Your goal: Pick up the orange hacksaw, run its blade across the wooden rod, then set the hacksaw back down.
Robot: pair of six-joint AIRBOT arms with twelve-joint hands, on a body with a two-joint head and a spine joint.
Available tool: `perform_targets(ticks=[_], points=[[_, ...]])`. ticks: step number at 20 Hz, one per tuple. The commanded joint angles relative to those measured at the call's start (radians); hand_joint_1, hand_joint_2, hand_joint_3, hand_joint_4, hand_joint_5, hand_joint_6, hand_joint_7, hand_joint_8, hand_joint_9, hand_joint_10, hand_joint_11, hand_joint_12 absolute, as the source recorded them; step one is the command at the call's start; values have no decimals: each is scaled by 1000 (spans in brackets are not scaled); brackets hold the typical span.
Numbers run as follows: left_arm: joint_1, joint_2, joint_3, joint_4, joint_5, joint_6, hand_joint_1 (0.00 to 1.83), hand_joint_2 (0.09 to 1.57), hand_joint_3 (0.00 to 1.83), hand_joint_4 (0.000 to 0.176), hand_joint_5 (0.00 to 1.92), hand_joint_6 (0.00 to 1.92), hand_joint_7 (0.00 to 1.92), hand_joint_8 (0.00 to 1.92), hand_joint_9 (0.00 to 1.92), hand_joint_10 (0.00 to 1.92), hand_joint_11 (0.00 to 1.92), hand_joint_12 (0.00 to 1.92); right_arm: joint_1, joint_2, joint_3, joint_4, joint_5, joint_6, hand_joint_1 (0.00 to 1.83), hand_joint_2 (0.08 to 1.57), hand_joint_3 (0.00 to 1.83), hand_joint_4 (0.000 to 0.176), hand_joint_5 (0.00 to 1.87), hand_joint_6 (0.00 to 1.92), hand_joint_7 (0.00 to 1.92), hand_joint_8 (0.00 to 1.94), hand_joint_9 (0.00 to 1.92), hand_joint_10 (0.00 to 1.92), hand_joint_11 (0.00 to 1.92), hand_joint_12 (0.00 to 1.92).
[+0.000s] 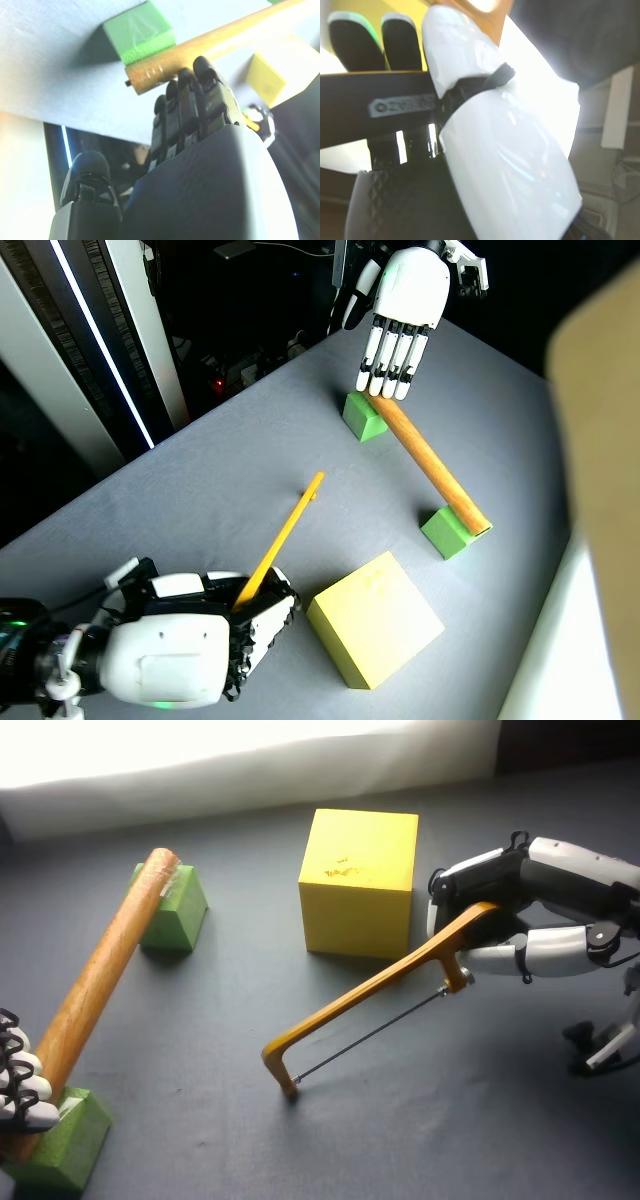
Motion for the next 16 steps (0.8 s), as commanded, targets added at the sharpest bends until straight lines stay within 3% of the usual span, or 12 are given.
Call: perform_targets(ticks=[1,4,9,12,13,14,15,16], points=[[-2,-2,5,-34,-16,2,109,1291,1,0,142,0,204,0,206,1,0,467,15,12,-19,76,136,-16,1369,1155,0,0,761,1144,856,1093,989,1246,966,1321],[-2,-2,5,-34,-16,2,129,1291,0,0,159,3,236,6,218,3,0,512,12,45,-87,183,206,-96,1369,1154,1,0,759,1150,856,1087,993,1239,975,1294],[-2,-2,7,-34,-16,2,126,1287,0,0,155,2,209,2,215,3,0,536,-32,64,-191,444,428,-245,1366,1164,1,0,729,1200,827,1132,990,1231,971,1286],[-3,-4,8,-35,-16,2,121,1286,1,0,142,2,197,1,202,1,0,511,-61,43,-247,547,533,-272,1364,1170,1,0,717,1208,824,1138,977,1259,962,1300],[-3,-4,8,-35,-16,2,133,1288,1,0,142,1,200,2,199,0,0,492,-64,35,-259,567,549,-285,1460,1143,4,0,743,1098,838,1061,983,1126,886,1562],[-4,-4,8,-35,-16,2,154,1283,0,0,145,2,203,2,198,0,0,476,-65,26,-276,587,567,-300,1478,1139,3,0,746,1083,838,1046,983,1097,874,1608],[-5,-4,8,-35,-16,2,143,1286,0,0,145,1,207,2,202,1,0,495,-65,14,-289,602,578,-310,1389,1159,3,0,727,1168,836,1110,984,1214,911,1405],[-5,-4,9,-35,-16,2,115,1294,2,0,131,1,190,1,181,2,0,440,-64,0,-302,617,584,-324,1373,1158,0,0,741,1150,853,1097,992,1237,959,1319]])
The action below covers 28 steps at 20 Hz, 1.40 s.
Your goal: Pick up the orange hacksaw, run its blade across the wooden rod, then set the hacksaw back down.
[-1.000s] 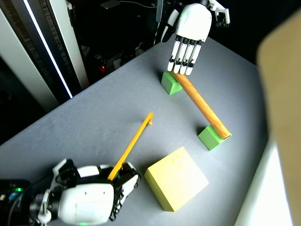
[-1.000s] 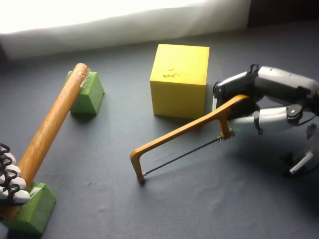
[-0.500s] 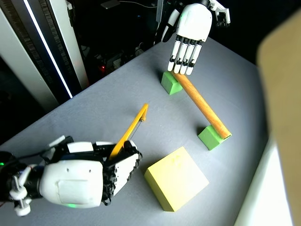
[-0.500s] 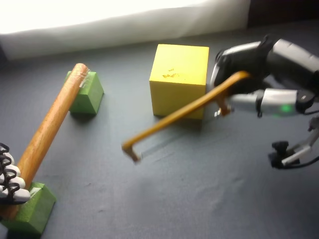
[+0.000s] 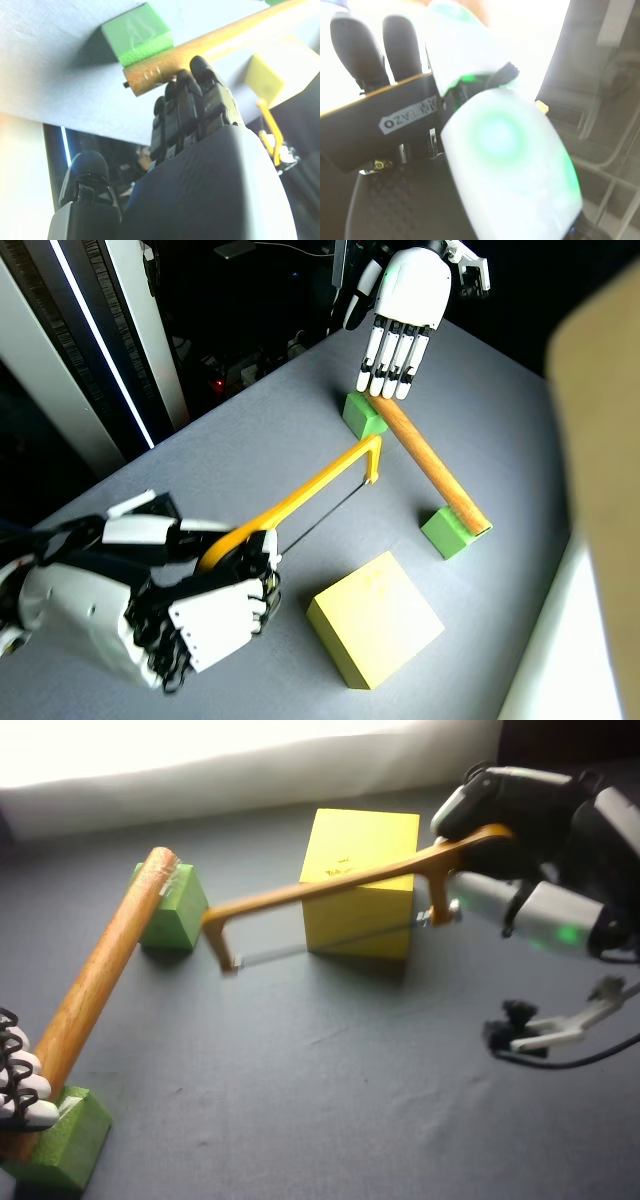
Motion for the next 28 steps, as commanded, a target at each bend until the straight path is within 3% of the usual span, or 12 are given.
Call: perform_targets(ticks=[1,2,3,4,5,7,15,16,20,23,28], points=[[-5,-3,7,-35,-17,2,133,1292,0,0,141,3,206,5,191,5,0,469,8,-4,-9,5,145,1,1367,1165,2,0,724,1184,836,1119,981,1259,957,1301],[-5,-4,8,-35,-17,2,155,1285,0,0,150,4,215,4,202,6,0,504,12,-17,-17,24,147,-20,1366,1167,2,0,720,1186,832,1128,979,1265,961,1300],[-6,-5,9,-35,-17,2,147,1280,0,0,156,4,217,3,208,6,0,520,15,-29,-17,31,147,-35,1460,1141,3,0,746,1095,840,1059,987,1117,895,1546],[-7,-6,11,-35,-17,2,153,1279,0,0,163,6,222,4,211,6,0,523,18,-39,-17,36,147,-40,1479,1136,2,0,761,1055,842,1048,985,1098,877,1607],[-7,-7,11,-35,-17,2,171,1279,0,0,170,6,223,3,211,5,0,523,19,-52,-15,46,154,-45,1388,1160,4,0,728,1155,838,1109,977,1236,922,1412],[-8,-8,12,-35,-17,3,106,1294,4,0,149,1,203,1,194,1,0,515,26,-89,-4,61,171,-61,1370,1158,0,0,744,1147,857,1090,991,1252,984,1295],[-10,-10,14,-35,-20,3,135,1284,0,0,156,3,204,5,200,5,0,498,108,-190,40,102,193,-105,1367,1164,0,0,734,1153,848,1109,977,1280,994,1307],[-10,-10,14,-35,-21,3,127,1290,1,0,152,2,205,4,193,2,0,456,112,-203,47,103,194,-108,1367,1164,0,0,737,1172,831,1125,989,1249,994,1277],[-10,-10,15,-35,-22,3,157,1275,0,0,176,7,233,6,230,9,0,590,114,-238,62,110,210,-136,1365,1172,0,0,713,1201,827,1134,971,1278,967,1295],[-11,-12,17,-35,-23,4,157,1278,0,0,160,1,209,0,206,1,0,480,115,-259,79,110,207,-156,1365,1172,0,0,709,1201,833,1127,971,1281,989,1298],[-13,-14,18,-35,-23,4,149,1279,0,0,159,6,200,2,201,3,0,496,120,-304,120,113,210,-192,1368,1164,0,0,737,1153,846,1116,978,1275,988,1308]])
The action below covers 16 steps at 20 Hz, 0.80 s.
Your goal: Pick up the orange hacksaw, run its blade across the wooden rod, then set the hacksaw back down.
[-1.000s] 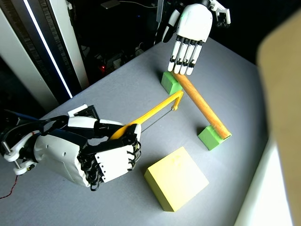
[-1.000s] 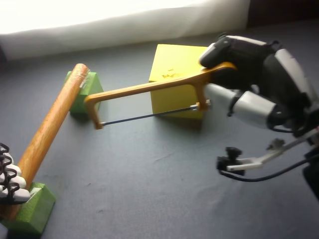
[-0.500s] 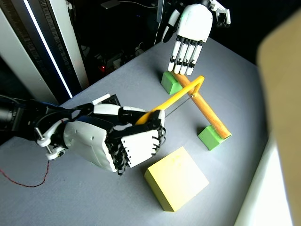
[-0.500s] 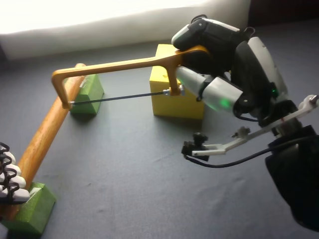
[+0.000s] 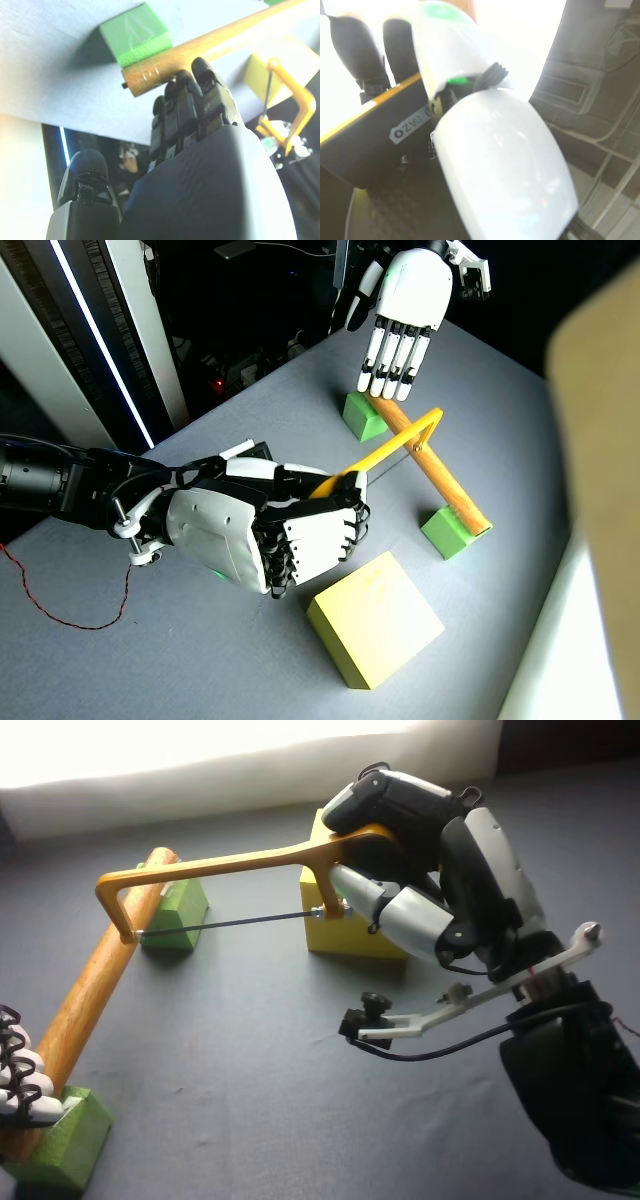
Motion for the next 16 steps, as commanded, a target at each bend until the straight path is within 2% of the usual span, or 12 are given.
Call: perform_targets(ticks=[1,2,6,8,10,14,16], points=[[-8,-3,6,-32,-14,3,165,1278,0,0,164,6,206,4,207,5,0,494,18,-9,6,-53,116,8,1367,1163,0,0,736,1151,848,1113,978,1277,1003,1315],[-8,-4,7,-32,-14,3,134,1288,2,0,142,2,191,2,183,3,0,436,18,-17,10,-52,114,0,1368,1161,0,0,739,1145,858,1097,979,1278,1000,1321],[-6,-4,13,-32,-14,3,133,1288,1,0,141,0,209,2,197,3,0,413,17,-53,28,-43,115,-17,1366,1166,1,0,731,1164,845,1114,972,1284,984,1309],[-6,-5,14,-32,-14,3,184,1273,0,0,179,7,241,6,230,9,0,535,18,-70,34,-29,121,-30,1368,1162,0,0,741,1152,847,1109,984,1263,986,1298],[-6,-6,15,-32,-14,3,186,1284,2,0,162,1,214,0,199,0,0,473,21,-88,45,-23,122,-40,1369,1159,0,0,738,1132,875,1079,978,1278,997,1292],[-5,-7,20,-32,-14,3,144,1279,0,0,193,5,227,1,211,3,0,516,18,-119,58,-11,121,-53,1367,1164,0,0,734,1172,843,1116,980,1264,984,1285],[-5,-9,23,-32,-16,3,145,1288,2,0,188,1,227,0,194,1,0,455,15,-134,63,-6,121,-66,1370,1154,0,0,753,1144,872,1071,994,1242,984,1269]])
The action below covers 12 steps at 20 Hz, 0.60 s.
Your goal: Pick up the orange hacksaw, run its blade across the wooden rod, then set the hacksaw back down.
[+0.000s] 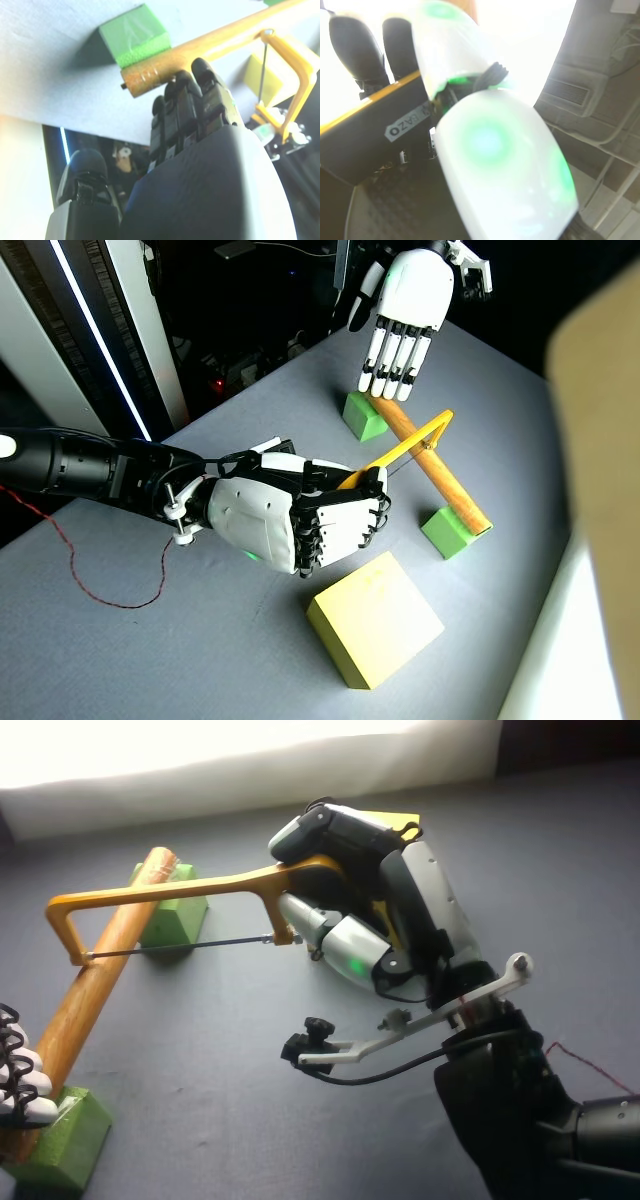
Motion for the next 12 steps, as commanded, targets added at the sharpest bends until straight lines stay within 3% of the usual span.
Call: perform_targets(ticks=[1,5,10,12], points=[[-5,-3,10,-35,-7,4,168,1285,0,0,190,1,234,3,201,4,0,458,3,-2,3,-61,108,6,1370,1155,1,0,747,1148,869,1078,992,1244,987,1256],[-4,-4,11,-35,-9,4,224,1271,0,0,229,10,246,6,209,5,0,543,3,-25,4,-57,89,-18,1368,1160,0,0,729,1165,868,1078,987,1258,1013,1262],[-3,-10,12,-35,-10,4,174,1280,0,0,193,2,221,3,192,3,0,436,2,-53,13,-52,81,-67,1368,1162,0,0,723,1154,867,1089,978,1278,996,1271],[-3,-14,14,-35,-10,4,181,1277,0,0,182,2,220,2,195,6,0,486,5,-67,29,-51,80,-75,1369,1159,0,0,728,1137,873,1086,984,1269,1010,1278]])
